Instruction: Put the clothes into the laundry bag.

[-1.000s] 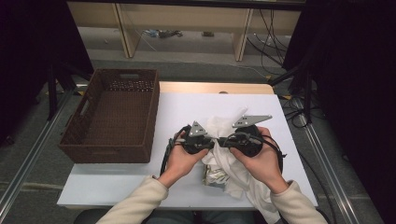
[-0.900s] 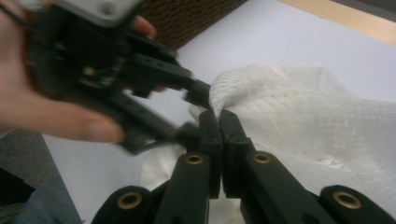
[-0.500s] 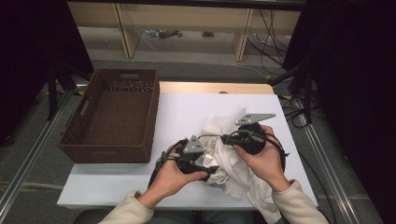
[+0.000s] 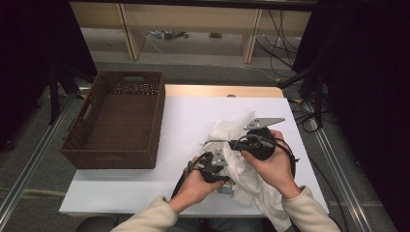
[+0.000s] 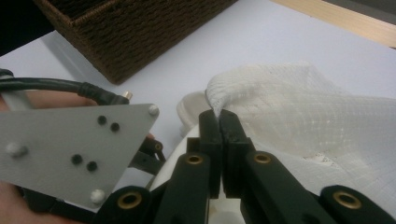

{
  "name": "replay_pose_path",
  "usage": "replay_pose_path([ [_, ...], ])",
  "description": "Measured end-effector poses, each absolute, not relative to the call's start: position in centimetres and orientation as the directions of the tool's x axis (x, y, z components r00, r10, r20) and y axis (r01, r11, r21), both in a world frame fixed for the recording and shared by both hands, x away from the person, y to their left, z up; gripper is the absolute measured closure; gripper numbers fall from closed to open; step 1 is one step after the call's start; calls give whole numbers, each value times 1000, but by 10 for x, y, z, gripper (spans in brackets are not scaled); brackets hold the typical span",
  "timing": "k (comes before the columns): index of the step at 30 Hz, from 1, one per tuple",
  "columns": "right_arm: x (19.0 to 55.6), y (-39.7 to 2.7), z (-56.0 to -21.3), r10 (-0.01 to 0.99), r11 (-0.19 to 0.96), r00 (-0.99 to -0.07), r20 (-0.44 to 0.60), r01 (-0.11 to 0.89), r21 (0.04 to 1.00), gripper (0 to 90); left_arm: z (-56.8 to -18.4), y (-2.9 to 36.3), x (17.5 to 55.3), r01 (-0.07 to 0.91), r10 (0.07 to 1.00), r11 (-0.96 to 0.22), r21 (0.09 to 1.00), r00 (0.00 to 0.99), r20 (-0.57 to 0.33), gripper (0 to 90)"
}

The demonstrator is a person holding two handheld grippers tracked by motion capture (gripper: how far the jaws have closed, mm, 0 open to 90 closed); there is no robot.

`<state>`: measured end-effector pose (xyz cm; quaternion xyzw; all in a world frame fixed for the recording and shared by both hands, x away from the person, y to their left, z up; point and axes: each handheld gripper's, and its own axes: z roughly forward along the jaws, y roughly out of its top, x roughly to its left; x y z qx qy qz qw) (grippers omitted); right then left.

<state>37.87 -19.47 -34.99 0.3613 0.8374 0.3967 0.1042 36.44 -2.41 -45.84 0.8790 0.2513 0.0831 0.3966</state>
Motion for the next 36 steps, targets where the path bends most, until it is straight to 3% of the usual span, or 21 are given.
replay_pose_path([
  [4,379,-195,-350,672,451,-735,95,507,735,900,-450,-19,364,381,516,-519,765,853,-75,790],
  [10,377,-199,-343,689,413,-717,109,511,753,900,-410,-3,361,355,567,-379,855,819,-89,806],
  [15,372,-203,-334,688,381,-716,120,497,780,900,-381,3,356,297,590,-364,883,807,-28,809],
  [21,376,-199,-343,685,410,-719,114,510,756,900,-406,-3,380,318,628,-437,841,777,32,807],
  [24,377,-193,-351,665,438,-735,132,527,729,900,-430,-6,403,382,672,-422,822,741,1,807],
  [27,377,-187,-356,650,473,-752,113,516,715,900,-434,-9,404,369,666,-440,819,745,22,801],
  [36,381,-203,-347,687,418,-717,122,526,740,900,-397,25,373,359,666,-364,859,745,-29,473],
])
